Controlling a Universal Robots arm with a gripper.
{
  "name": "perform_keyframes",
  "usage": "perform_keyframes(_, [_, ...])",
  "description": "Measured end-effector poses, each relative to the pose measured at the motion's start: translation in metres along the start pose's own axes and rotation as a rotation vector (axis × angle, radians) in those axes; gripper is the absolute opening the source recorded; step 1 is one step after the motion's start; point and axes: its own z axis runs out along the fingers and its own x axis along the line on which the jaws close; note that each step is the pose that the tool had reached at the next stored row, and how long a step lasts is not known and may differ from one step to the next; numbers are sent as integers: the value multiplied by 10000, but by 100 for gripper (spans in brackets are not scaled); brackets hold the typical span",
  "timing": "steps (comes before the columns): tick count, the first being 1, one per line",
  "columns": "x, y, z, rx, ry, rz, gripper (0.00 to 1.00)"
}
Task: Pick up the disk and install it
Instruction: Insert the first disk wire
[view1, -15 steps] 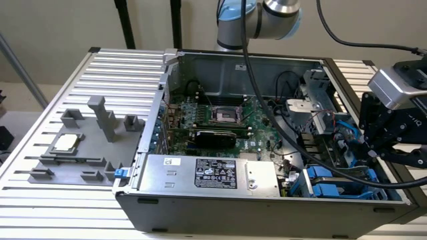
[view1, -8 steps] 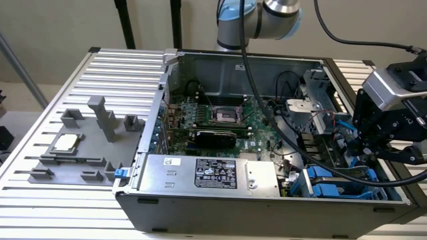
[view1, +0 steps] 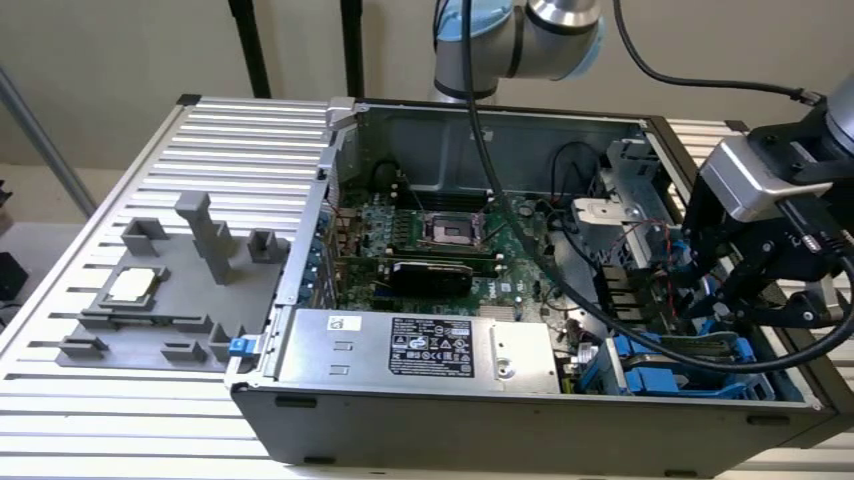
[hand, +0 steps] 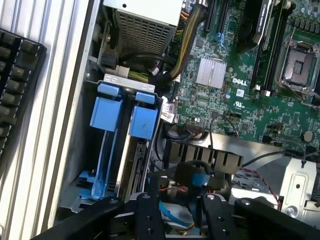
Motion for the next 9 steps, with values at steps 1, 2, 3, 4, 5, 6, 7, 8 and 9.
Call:
perform_keyframes(1, [-4, 32, 1, 1, -7, -2, 37])
perform_keyframes(2, [0, 59, 1, 3, -16, -3, 37])
perform_keyframes(3, [16, 76, -1, 5, -25, -3, 37])
perform_keyframes(4, [37, 81, -4, 7, -32, -4, 37])
perform_keyframes(5, [65, 86, -8, 9, -46, -5, 37])
perform_keyframes(6, [90, 91, -12, 13, -67, -7, 37])
perform_keyframes(7, [113, 96, -16, 18, -94, -7, 37])
perform_keyframes(8, [136, 101, -18, 25, -130, -7, 37])
perform_keyframes(9, [159, 104, -21, 34, -180, -9, 37])
